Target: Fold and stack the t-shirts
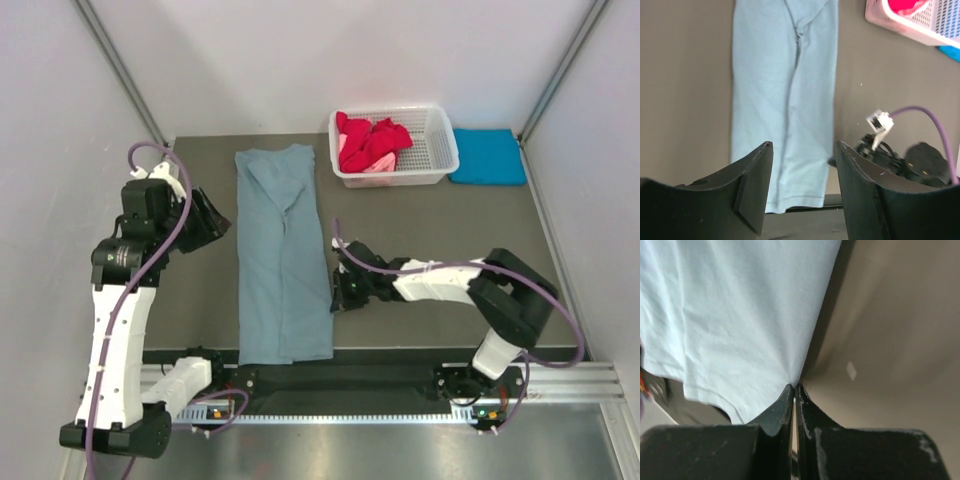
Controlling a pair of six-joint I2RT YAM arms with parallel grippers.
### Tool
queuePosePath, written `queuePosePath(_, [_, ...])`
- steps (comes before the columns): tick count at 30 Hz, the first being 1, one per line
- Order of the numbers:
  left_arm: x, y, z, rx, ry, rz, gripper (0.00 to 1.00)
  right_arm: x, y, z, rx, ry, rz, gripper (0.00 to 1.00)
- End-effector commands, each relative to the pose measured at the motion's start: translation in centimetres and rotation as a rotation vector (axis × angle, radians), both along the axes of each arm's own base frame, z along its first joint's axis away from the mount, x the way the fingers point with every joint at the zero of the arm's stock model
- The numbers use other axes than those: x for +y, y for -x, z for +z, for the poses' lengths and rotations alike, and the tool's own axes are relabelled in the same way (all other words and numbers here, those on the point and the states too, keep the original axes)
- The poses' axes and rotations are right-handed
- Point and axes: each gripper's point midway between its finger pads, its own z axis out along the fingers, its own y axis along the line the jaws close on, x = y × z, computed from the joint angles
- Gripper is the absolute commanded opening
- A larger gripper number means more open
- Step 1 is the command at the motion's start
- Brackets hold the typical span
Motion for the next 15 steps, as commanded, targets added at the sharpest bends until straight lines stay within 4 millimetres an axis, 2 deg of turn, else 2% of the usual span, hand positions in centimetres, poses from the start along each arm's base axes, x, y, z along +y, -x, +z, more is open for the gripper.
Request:
queuePosePath(1, [-0.8, -0.8, -0.4, -0.01, 0.03, -0.027, 0.58, -4.3, 2.7, 0.2, 0.002, 0.038, 0.088, 0.0])
queuePosePath(3, [-1.0, -0.8, -1.3, 0.01, 0.039, -0.034, 0.58, -5.7, 3.1, 0.3, -0.007, 0.051, 0.083, 0.0])
queuePosePath(4, [-1.1, -0.8, -1.7, 0.016, 0.045, -0.033, 0.58, -6.1, 3.2, 1.0, -0.03, 0.038, 0.081, 0.0])
queuePosePath(5, [-1.1, -1.1, -1.8, 0.01, 0.049, -0.031, 0.59, -7.0, 3.7, 0.5, -0.03, 0.055, 0.093, 0.0])
queuePosePath(7, [-1.6, -1.2, -2.9, 0.031, 0.072, -0.043, 0.59, -7.5, 3.3, 0.8, -0.06, 0.059, 0.079, 0.02])
queuePosePath(10, [-2.2, -1.8, -4.1, 0.046, 0.113, -0.049, 0.59, -7.6, 2.2, 1.5, -0.073, 0.045, 0.064, 0.13])
queuePosePath(11, [-2.4, -2.1, -4.4, 0.052, 0.125, -0.051, 0.59, -7.5, 1.8, 1.8, -0.082, 0.042, 0.06, 0.21])
queuePosePath(13, [-3.0, -2.7, -5.0, 0.062, 0.158, -0.064, 0.6, -7.2, 0.6, 2.8, -0.108, 0.034, 0.067, 0.29])
queuePosePath(14, [-3.3, -3.1, -5.7, 0.083, 0.168, -0.069, 0.6, -7.0, 0.0, 3.2, -0.12, 0.033, 0.07, 0.37])
queuePosePath(15, [-3.4, -3.4, -6.0, 0.094, 0.176, -0.066, 0.6, -7.2, -0.7, 3.6, -0.13, 0.039, 0.066, 0.39])
